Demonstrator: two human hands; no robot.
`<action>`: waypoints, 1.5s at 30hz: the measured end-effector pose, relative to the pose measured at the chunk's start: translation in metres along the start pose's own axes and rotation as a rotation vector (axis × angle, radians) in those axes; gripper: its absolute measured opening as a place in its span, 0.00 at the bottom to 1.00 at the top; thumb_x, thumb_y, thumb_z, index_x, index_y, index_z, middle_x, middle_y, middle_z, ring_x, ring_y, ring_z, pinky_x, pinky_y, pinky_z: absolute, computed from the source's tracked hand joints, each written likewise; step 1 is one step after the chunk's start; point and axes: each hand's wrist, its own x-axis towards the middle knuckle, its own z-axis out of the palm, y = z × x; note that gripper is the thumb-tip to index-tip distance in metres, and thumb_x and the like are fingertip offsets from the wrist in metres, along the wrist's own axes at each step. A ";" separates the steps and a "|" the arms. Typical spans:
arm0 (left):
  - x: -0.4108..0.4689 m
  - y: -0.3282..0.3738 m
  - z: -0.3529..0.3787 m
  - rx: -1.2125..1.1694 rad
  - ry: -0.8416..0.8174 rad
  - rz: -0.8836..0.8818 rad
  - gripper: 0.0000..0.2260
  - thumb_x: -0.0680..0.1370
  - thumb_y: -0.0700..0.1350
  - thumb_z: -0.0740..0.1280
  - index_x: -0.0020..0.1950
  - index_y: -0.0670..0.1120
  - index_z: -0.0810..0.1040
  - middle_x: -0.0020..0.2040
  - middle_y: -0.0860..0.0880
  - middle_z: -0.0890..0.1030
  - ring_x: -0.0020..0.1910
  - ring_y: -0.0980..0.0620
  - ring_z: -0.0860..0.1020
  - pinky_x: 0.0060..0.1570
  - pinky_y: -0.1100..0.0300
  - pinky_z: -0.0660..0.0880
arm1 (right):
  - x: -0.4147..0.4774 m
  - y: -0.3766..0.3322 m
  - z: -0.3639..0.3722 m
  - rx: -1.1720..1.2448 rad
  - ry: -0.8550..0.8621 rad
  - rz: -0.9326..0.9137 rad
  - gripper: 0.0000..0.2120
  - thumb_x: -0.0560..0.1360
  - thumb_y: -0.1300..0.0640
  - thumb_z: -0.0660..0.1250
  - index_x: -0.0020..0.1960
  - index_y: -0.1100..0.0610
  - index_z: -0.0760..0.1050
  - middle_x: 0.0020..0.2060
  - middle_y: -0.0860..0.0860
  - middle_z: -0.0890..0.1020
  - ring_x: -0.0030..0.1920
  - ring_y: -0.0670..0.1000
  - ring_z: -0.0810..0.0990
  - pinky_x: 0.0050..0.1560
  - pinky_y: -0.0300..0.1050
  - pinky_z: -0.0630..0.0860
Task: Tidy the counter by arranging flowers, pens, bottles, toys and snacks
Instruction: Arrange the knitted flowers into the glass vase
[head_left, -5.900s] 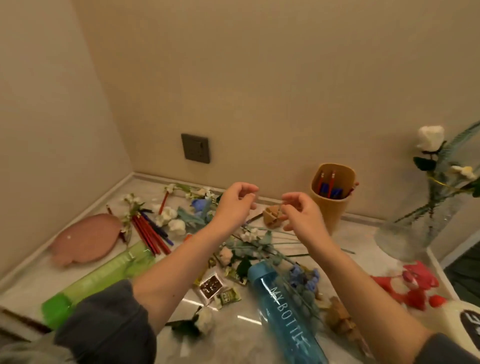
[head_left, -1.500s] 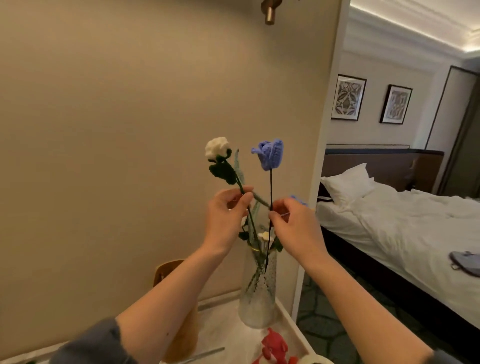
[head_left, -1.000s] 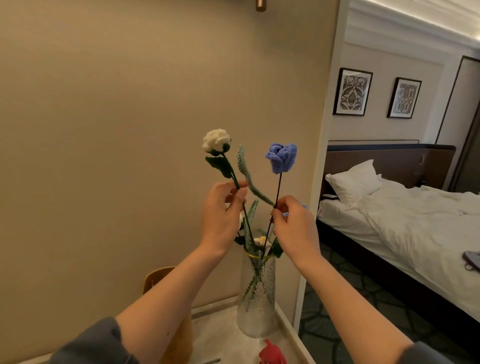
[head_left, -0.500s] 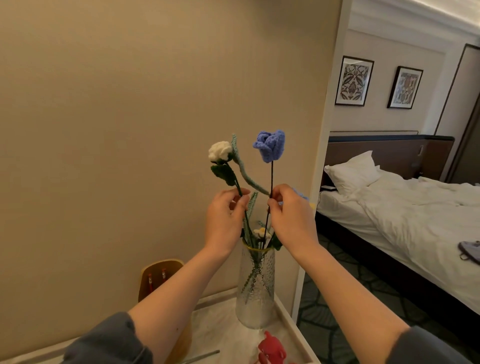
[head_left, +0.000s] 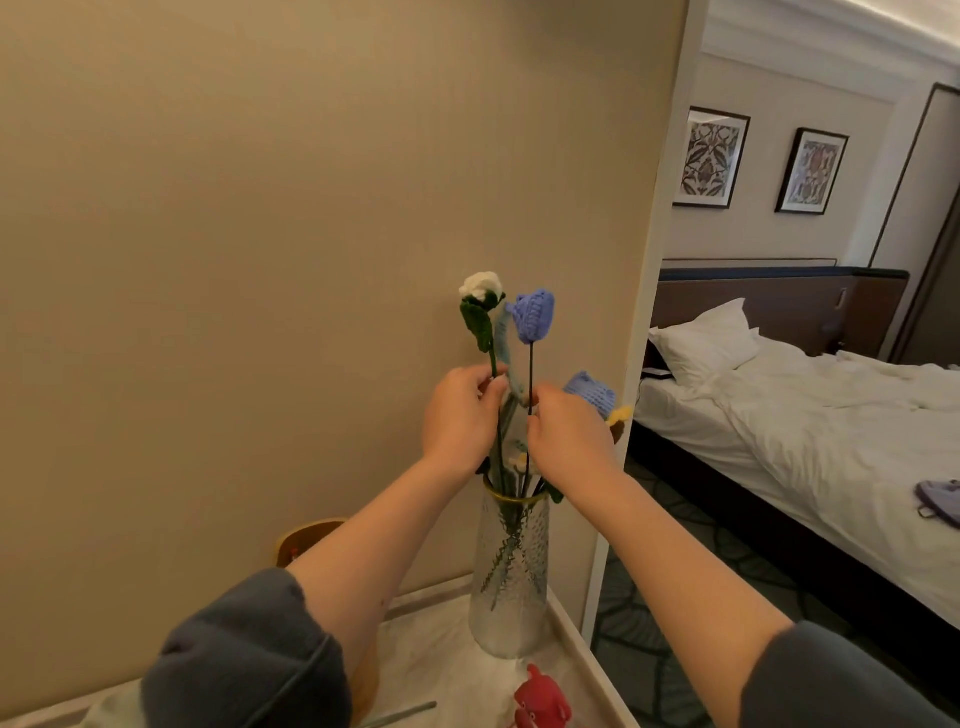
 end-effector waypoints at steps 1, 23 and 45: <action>-0.002 -0.002 0.002 0.008 -0.014 -0.010 0.10 0.80 0.46 0.62 0.57 0.50 0.81 0.45 0.49 0.82 0.44 0.50 0.80 0.45 0.46 0.79 | -0.001 0.000 0.002 -0.010 -0.025 -0.001 0.03 0.79 0.61 0.59 0.49 0.53 0.67 0.39 0.52 0.76 0.43 0.56 0.78 0.36 0.48 0.72; -0.071 -0.044 0.017 -0.013 0.099 -0.122 0.04 0.75 0.51 0.70 0.45 0.54 0.76 0.38 0.56 0.80 0.38 0.61 0.78 0.41 0.52 0.79 | -0.047 0.038 0.048 0.219 0.110 0.124 0.09 0.76 0.52 0.64 0.39 0.47 0.67 0.28 0.46 0.72 0.28 0.43 0.72 0.26 0.37 0.59; -0.086 -0.053 0.009 -0.055 -0.074 -0.329 0.02 0.77 0.49 0.68 0.49 0.53 0.77 0.39 0.53 0.80 0.35 0.54 0.81 0.35 0.52 0.78 | -0.059 0.043 0.058 0.144 0.030 0.176 0.06 0.75 0.50 0.64 0.51 0.48 0.72 0.33 0.45 0.77 0.31 0.42 0.74 0.25 0.40 0.63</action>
